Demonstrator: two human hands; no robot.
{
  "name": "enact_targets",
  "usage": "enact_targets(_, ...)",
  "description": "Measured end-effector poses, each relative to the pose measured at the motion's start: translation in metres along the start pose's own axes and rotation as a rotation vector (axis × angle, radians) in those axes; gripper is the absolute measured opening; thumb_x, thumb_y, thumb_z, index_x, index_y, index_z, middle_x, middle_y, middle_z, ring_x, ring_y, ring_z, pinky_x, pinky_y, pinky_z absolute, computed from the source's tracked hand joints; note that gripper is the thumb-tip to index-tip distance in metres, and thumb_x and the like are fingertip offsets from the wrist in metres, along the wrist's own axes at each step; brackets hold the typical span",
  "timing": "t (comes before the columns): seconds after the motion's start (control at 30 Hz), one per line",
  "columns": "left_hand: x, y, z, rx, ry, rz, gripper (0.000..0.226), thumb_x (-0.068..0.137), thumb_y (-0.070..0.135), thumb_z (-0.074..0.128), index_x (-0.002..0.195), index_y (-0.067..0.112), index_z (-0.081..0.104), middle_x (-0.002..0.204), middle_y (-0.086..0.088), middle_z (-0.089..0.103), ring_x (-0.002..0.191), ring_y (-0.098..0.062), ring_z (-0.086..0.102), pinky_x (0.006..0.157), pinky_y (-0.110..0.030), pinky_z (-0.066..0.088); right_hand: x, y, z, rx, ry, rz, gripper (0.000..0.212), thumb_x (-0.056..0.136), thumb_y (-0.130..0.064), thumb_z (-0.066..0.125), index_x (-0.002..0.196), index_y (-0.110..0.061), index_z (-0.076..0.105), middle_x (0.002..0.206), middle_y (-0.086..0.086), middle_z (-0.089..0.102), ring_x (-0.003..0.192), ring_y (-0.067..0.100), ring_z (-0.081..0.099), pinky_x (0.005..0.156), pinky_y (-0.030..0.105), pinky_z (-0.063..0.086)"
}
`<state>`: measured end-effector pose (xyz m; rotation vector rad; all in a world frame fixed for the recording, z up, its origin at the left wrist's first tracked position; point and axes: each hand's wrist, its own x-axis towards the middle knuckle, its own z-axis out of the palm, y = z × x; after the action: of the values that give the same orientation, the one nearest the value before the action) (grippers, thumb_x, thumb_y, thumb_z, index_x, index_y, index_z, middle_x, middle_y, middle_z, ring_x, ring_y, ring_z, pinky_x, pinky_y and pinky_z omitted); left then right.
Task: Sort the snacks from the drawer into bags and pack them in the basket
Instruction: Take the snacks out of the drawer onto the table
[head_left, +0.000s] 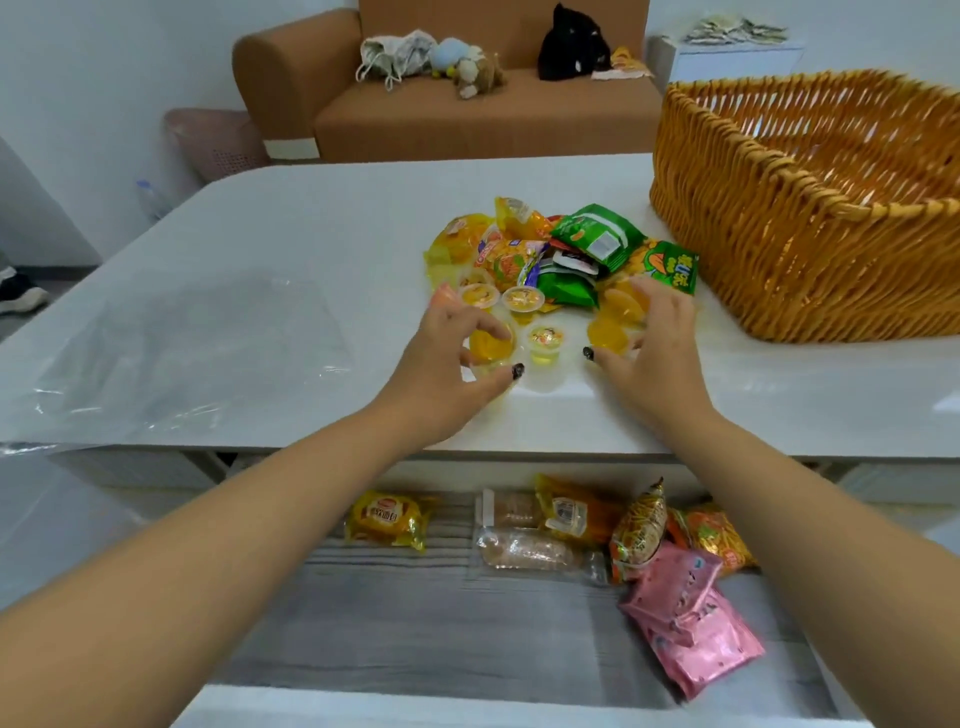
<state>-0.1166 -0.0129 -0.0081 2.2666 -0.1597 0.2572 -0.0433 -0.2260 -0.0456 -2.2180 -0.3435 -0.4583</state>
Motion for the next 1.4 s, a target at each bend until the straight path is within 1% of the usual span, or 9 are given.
enact_targets(0.13,0.035,-0.022,0.039,-0.008,0.256,-0.067,0.024,0.092,0.02,0.065,0.111,0.024,0.051,0.141,-0.007,0.029,0.147,-0.025,0.019,0.098,-0.013,0.04,0.003,0.001,0.003,-0.064,0.022,0.038,0.036,0.079,-0.012,0.076,0.1,-0.009,0.047,0.105,0.006,0.042,0.079,0.024,0.051,0.068,0.03,0.043)
enact_targets(0.23,0.052,-0.022,0.054,0.045,0.33,-0.02,0.034,0.092,0.017,0.063,0.122,0.016,0.049,0.136,-0.01,0.027,0.138,-0.018,0.024,0.104,-0.035,0.043,0.011,0.005,0.008,-0.088,-0.018,0.098,0.029,0.082,-0.022,0.074,0.083,-0.012,0.047,0.078,-0.003,0.044,0.066,0.014,0.041,0.055,0.025,0.029)
enact_targets(0.5,0.064,-0.024,0.064,0.349,0.093,0.069,0.058,0.095,0.044,0.056,0.145,0.023,0.037,0.162,-0.009,0.004,0.148,-0.028,0.007,0.116,-0.04,0.019,0.024,0.01,0.017,-0.342,-0.092,0.117,0.021,0.096,-0.024,0.049,0.113,-0.017,0.059,0.106,0.006,0.061,0.097,0.029,0.057,0.073,0.037,0.045)
enact_targets(0.9,0.047,-0.016,0.063,0.391,0.017,0.018,0.084,0.1,0.051,0.036,0.153,0.016,-0.019,0.159,-0.007,-0.028,0.147,-0.021,-0.025,0.119,-0.037,-0.009,0.007,0.001,-0.001,0.016,-0.12,0.153,0.029,0.093,-0.015,0.055,0.122,-0.016,0.057,0.102,-0.005,0.057,0.074,0.007,0.053,0.076,0.028,0.045)
enact_targets(0.97,0.022,-0.009,0.06,0.383,-0.046,0.088,0.083,0.1,0.05,0.036,0.153,0.016,-0.018,0.159,-0.005,-0.029,0.147,-0.019,-0.025,0.12,-0.038,-0.008,-0.023,-0.004,-0.013,0.041,-0.144,0.048,0.027,0.092,-0.008,0.055,0.119,-0.012,0.057,0.106,0.0,0.055,0.076,0.006,0.053,0.081,0.031,0.048)
enact_targets(1.07,-0.033,0.0,0.051,0.516,-0.274,0.281,0.079,0.1,0.048,0.037,0.154,0.019,-0.014,0.157,-0.002,-0.034,0.145,-0.018,-0.03,0.122,-0.045,-0.007,-0.078,-0.002,-0.035,-0.252,-0.285,-0.557,0.03,0.085,-0.007,0.056,0.115,-0.004,0.06,0.116,0.012,0.057,0.106,0.024,0.052,0.094,0.04,0.048)
enact_targets(1.17,-0.084,0.012,0.035,0.514,-0.45,0.171,0.077,0.1,0.051,0.035,0.15,0.031,-0.021,0.146,0.012,-0.05,0.138,-0.008,-0.041,0.12,-0.039,-0.012,-0.109,0.0,-0.049,-0.531,-0.558,-0.962,0.041,0.079,-0.019,0.067,0.118,-0.01,0.061,0.125,0.01,0.058,0.119,0.026,0.05,0.103,0.038,0.043)
enact_targets(1.3,-0.109,0.037,0.007,0.333,-0.44,-0.011,0.078,0.099,0.046,0.046,0.153,0.037,-0.009,0.145,0.029,-0.044,0.141,0.003,-0.03,0.123,-0.035,0.013,-0.123,0.0,-0.053,-0.537,-0.676,-0.688,0.034,0.08,-0.019,0.065,0.113,-0.016,0.057,0.11,0.002,0.057,0.094,0.019,0.052,0.079,0.034,0.052)
enact_targets(1.4,-0.127,0.039,-0.008,0.278,-0.381,-0.086,0.077,0.098,0.044,0.049,0.154,0.039,-0.004,0.151,0.029,-0.034,0.141,0.006,-0.026,0.122,-0.034,0.017,-0.124,0.009,-0.046,-0.71,-0.859,-0.337,0.068,0.084,-0.032,0.067,0.141,-0.018,0.033,0.139,0.004,0.036,0.121,0.023,0.041,0.1,0.034,0.041)
